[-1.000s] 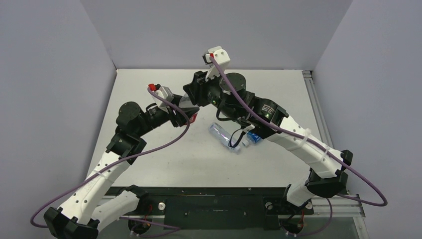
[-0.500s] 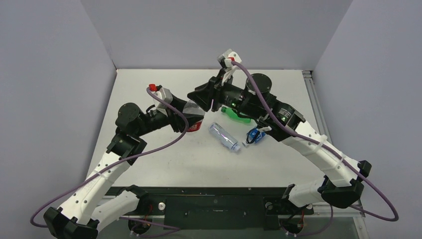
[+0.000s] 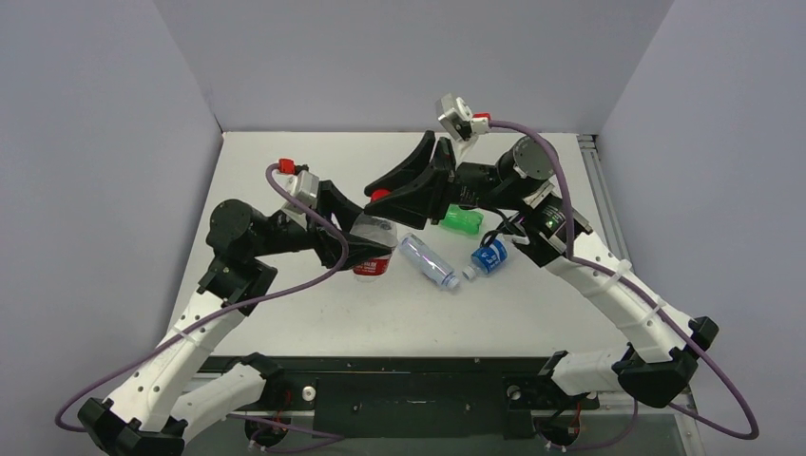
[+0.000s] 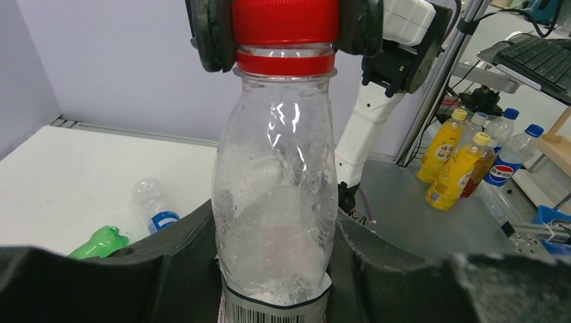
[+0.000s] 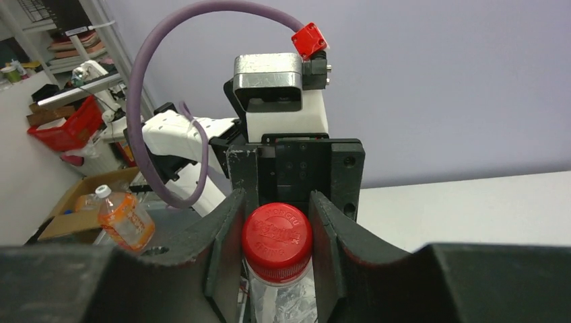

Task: Unscrew the bottle caps
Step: Unscrew the bottle cap from the plastic bottle.

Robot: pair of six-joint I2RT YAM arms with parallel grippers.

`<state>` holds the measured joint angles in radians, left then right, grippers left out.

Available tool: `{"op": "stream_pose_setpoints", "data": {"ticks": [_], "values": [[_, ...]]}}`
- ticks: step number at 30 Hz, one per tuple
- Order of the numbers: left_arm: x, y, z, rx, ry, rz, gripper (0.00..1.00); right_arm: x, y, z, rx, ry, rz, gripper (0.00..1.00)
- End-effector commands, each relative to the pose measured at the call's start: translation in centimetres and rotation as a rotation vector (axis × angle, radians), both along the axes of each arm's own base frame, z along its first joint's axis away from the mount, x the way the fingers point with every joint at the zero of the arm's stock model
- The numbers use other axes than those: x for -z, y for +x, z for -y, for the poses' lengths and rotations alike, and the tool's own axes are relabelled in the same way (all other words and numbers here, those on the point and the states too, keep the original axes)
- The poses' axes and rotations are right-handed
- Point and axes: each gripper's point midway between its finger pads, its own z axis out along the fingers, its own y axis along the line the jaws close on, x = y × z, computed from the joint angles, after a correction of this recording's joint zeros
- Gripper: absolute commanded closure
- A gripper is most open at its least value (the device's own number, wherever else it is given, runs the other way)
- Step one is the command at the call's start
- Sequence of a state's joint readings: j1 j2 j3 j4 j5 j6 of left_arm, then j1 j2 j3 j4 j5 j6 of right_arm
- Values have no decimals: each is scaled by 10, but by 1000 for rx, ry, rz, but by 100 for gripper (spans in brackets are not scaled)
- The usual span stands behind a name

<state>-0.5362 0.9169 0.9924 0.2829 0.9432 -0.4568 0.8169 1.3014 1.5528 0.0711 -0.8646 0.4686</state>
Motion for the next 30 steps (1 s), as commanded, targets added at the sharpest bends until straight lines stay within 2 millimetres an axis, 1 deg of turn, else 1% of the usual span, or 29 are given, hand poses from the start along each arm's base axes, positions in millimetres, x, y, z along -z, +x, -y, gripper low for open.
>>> {"op": "stream_pose_setpoints", "data": {"ticks": [1, 2, 3, 4, 5, 6, 7, 8, 9, 10, 11, 12, 13, 14, 15, 17, 20, 24, 25, 26, 28, 29, 30], "values": [[-2, -4, -1, 25, 10, 16, 100, -46, -8, 30, 39, 105, 89, 75], [-2, -1, -2, 9, 7, 22, 100, -36, 20, 34, 205, 55, 56, 61], [-1, 1, -2, -5, 11, 36, 100, -42, 31, 41, 303, 51, 79, 53], [-1, 7, -2, -38, 8, 48, 100, -39, 52, 53, 475, 16, 43, 41], [2, 13, -2, -66, 15, 58, 100, -27, 60, 58, 545, -39, 15, 37], [1, 23, -3, -122, 9, 56, 100, -33, 70, 68, 668, -37, 15, 29], [5, 30, -4, -157, 18, 68, 100, -25, 75, 72, 720, -76, -4, 26], [8, 42, -6, -225, 25, 83, 100, -27, 81, 78, 815, -84, -9, 23], [9, 48, -8, -256, 28, 91, 100, -19, 83, 80, 854, -123, -23, 22], [10, 60, -11, -319, 33, 106, 100, -18, 89, 83, 938, -139, -40, 21], [11, 65, -12, -347, 36, 113, 100, -9, 91, 83, 966, -184, -50, 20], [13, 74, -15, -397, 43, 126, 100, -7, 94, 80, 1008, -202, -66, 20], [13, 79, -16, -421, 45, 130, 100, 1, 96, 80, 1039, -237, -76, 19], [15, 86, -19, -458, 54, 139, 100, 3, 95, 70, 1032, -252, -76, 18], [17, 89, -20, -474, 59, 142, 100, 6, 96, 68, 1044, -266, -81, 18], [21, 97, -22, -514, 77, 147, 100, 10, 95, 51, 1021, -278, -88, 18], [27, 99, -23, -525, 96, 152, 100, 8, 96, 38, 997, -265, -102, 20], [29, 96, -23, -520, 103, 157, 100, 5, 91, 15, 911, -237, -113, 28], [30, 96, -23, -521, 104, 156, 100, 4, 89, 8, 883, -234, -117, 31], [31, 97, -23, -521, 106, 156, 100, 4, 88, 5, 871, -230, -119, 33], [31, 97, -23, -522, 107, 157, 100, 3, 88, -2, 850, -226, -125, 41], [31, 97, -23, -524, 107, 157, 100, 4, 88, -5, 842, -226, -128, 47], [30, 97, -23, -524, 106, 157, 100, 4, 88, -6, 839, -225, -130, 49]]}}
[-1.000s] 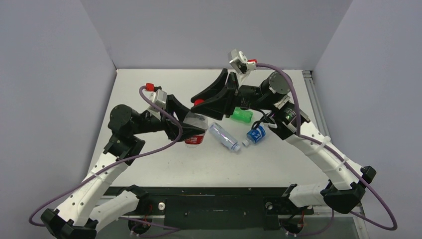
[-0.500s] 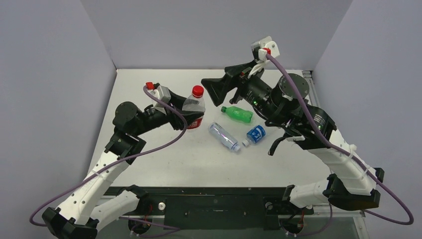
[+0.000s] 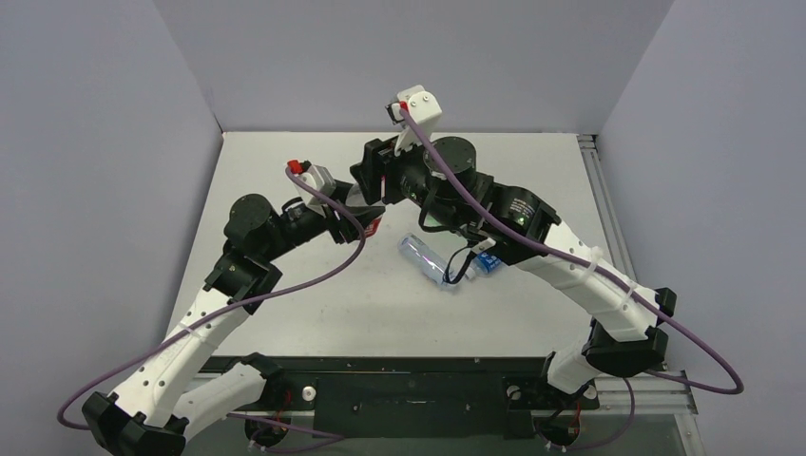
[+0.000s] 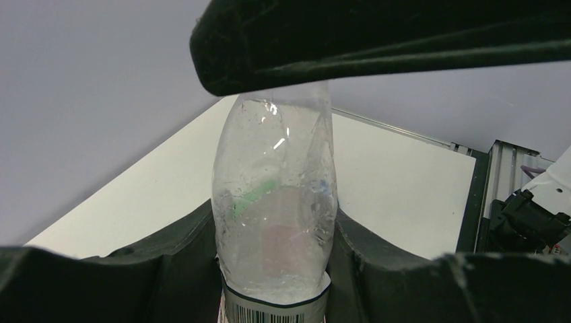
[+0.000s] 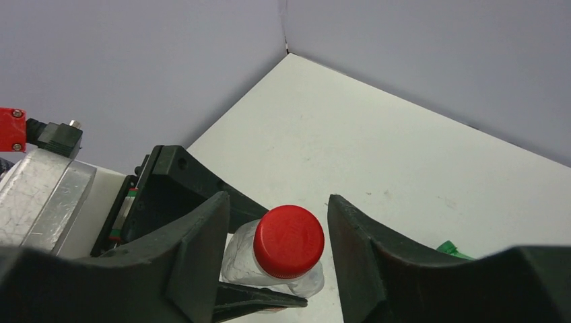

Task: Unscrew the bottle caps
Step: Unscrew the bottle cap from the plastic bottle.

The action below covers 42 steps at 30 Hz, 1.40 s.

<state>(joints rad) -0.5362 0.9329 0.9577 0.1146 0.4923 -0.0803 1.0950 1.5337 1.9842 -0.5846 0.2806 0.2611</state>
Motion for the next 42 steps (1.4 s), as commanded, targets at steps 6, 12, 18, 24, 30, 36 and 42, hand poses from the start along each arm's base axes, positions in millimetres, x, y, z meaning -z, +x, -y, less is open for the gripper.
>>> {"op": "stream_pose_setpoints", "data": {"ticks": [6, 12, 18, 24, 30, 36, 42], "values": [[-11, 0, -3, -22, -13, 51, 100, -34, -7, -1, -68, 131, -11, 78], [-10, -4, -1, 1, -12, 49, 100, -29, 2, 8, -121, 154, -50, 100], [-8, -33, 11, 170, -18, 33, 100, -52, -53, 8, -498, 171, 120, 100], [-17, -84, 23, 457, -60, -47, 100, -62, -105, 22, -748, 161, 292, 100], [-24, -121, 23, 651, -52, -98, 100, -64, -135, 31, -948, 185, 332, 100], [-17, -116, 23, 630, -29, -82, 100, -70, -111, 41, -825, 214, 325, 100], [15, -108, 21, 601, 63, -60, 100, -104, -76, 78, -599, 312, 363, 100]]}}
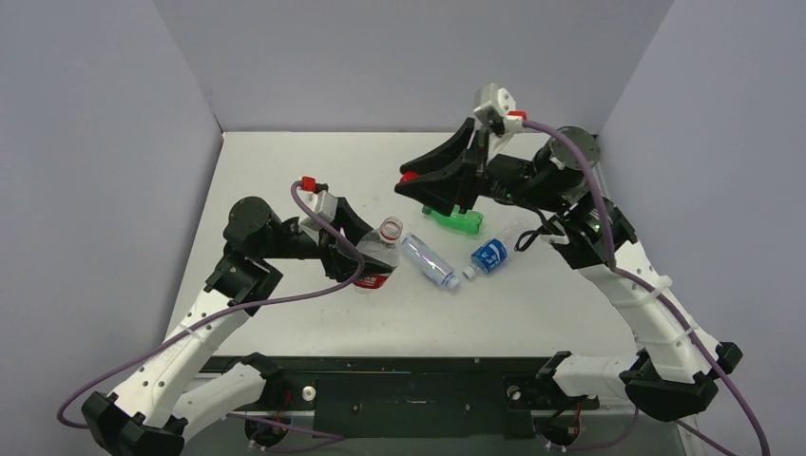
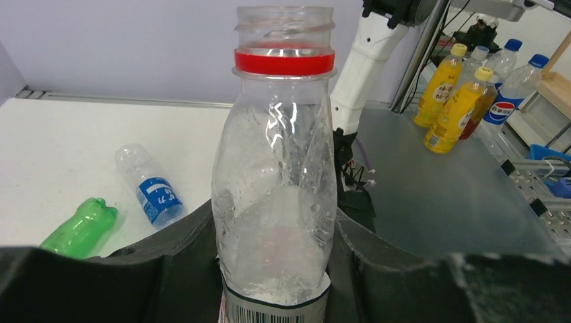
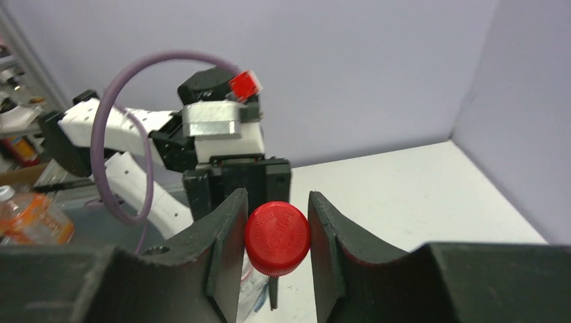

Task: Unscrew the bottle caps
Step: Unscrew the bottle cap from the plastic bottle, then place the bottle cap at the center of the board.

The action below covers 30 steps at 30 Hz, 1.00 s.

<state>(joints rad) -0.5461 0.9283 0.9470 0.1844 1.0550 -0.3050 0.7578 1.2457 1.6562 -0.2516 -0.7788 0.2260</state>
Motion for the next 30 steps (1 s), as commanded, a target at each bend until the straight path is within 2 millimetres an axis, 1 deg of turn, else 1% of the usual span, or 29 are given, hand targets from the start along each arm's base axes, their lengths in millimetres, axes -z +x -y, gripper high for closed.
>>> {"op": "stream_pose_setpoints", "data": {"ticks": [1, 2, 3, 4, 5, 6, 7, 8, 9, 10, 11, 12, 13, 14, 15, 16, 17, 18, 19, 20, 21, 22, 23, 24, 25, 26, 27, 29, 30], "values": [[20, -1, -5, 12, 64, 76, 100, -66, 3, 43, 142, 202, 98, 100], [22, 0, -6, 3, 68, 80, 100, -65, 16, 50, 209, 199, 81, 100], [24, 2, -6, -13, 71, 90, 100, -63, 23, 55, 253, 191, 72, 100], [24, 10, -7, -59, 69, 96, 100, -50, 41, 62, 347, 154, 34, 100], [24, 15, -8, -90, 63, 117, 100, -41, 52, 66, 400, 131, 8, 100], [24, 25, -9, -151, 60, 126, 100, -17, 76, 76, 508, 83, -54, 100], [24, 32, -12, -190, 51, 150, 100, -3, 87, 81, 554, 56, -87, 100], [28, 45, -16, -257, 52, 149, 100, 29, 109, 90, 647, -5, -156, 100], [25, 52, -19, -294, 38, 173, 100, 52, 118, 94, 688, -53, -200, 100], [30, 68, -25, -371, 43, 165, 100, 86, 133, 101, 762, -113, -250, 100], [30, 77, -28, -413, 35, 175, 100, 108, 143, 108, 836, -154, -283, 100], [37, 93, -37, -486, 46, 158, 100, 143, 148, 109, 863, -216, -330, 100], [37, 102, -41, -521, 39, 156, 100, 158, 151, 108, 894, -233, -348, 100], [42, 118, -52, -585, 43, 139, 100, 193, 150, 106, 908, -293, -382, 100], [45, 124, -57, -609, 43, 111, 100, 218, 145, 99, 930, -338, -381, 100], [52, 137, -67, -647, 54, 83, 100, 232, 143, 93, 935, -369, -376, 100], [55, 143, -72, -661, 54, 53, 100, 247, 135, 82, 935, -407, -357, 100], [61, 152, -80, -685, 63, 29, 100, 262, 133, 74, 926, -446, -361, 100], [64, 156, -83, -697, 67, 15, 100, 273, 127, 63, 905, -466, -365, 100], [69, 161, -89, -717, 80, 24, 100, 287, 126, 56, 894, -490, -380, 100], [72, 162, -90, -724, 87, 32, 100, 296, 121, 45, 866, -488, -386, 100], [77, 163, -92, -728, 99, 46, 100, 309, 121, 39, 858, -506, -392, 100], [79, 163, -93, -731, 104, 49, 100, 314, 117, 29, 836, -507, -381, 100], [83, 164, -95, -737, 112, 46, 100, 328, 117, 23, 827, -541, -383, 100], [88, 165, -97, -745, 118, 38, 100, 331, 114, 15, 810, -549, -373, 100], [89, 165, -97, -747, 120, 38, 100, 344, 115, 8, 800, -575, -375, 100], [93, 166, -99, -754, 124, 33, 100, 347, 115, 2, 794, -584, -368, 100], [95, 168, -102, -769, 123, 25, 100, 368, 120, -5, 797, -622, -379, 100], [94, 169, -102, -773, 118, 20, 100, 370, 123, -7, 803, -616, -378, 100]]}}
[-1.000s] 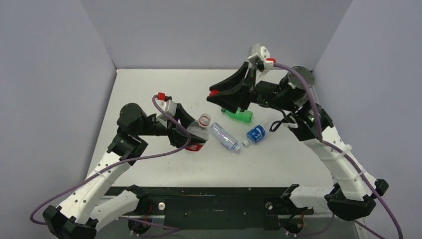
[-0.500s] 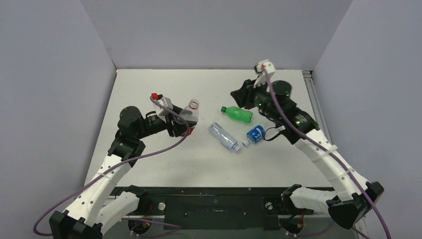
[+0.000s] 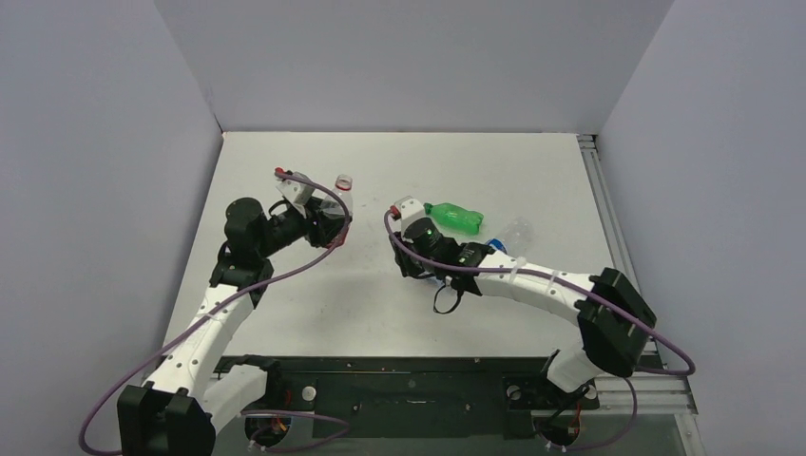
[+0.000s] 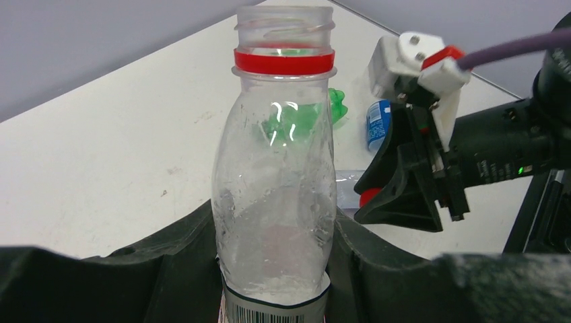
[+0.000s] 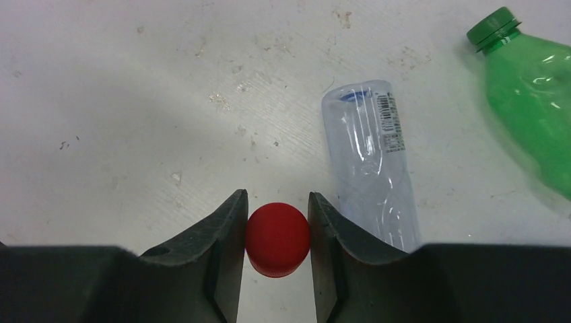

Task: Unscrew the bottle caps
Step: Place the bottle cap at the center of the board.

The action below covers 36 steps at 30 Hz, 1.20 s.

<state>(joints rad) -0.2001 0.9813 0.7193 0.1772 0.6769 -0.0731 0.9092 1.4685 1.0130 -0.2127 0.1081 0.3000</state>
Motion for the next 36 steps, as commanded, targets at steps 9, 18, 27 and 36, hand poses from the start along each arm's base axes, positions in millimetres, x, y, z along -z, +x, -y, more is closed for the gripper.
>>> {"op": "stream_pose_setpoints", "data": {"ticks": [9, 18, 27, 36], "values": [[-9, 15, -7, -35, -32, 38, 100, 51, 43, -17, 116, -16, 15, 100], [-4, 11, -4, -2, -23, 35, 100, 73, 59, 31, 247, -84, 13, 100], [-2, 6, 1, 41, -14, 51, 100, 97, 31, 30, 197, -143, -18, 98], [0, 0, 4, 82, 1, 65, 100, 107, 16, 23, 164, -141, -33, 72]]}}
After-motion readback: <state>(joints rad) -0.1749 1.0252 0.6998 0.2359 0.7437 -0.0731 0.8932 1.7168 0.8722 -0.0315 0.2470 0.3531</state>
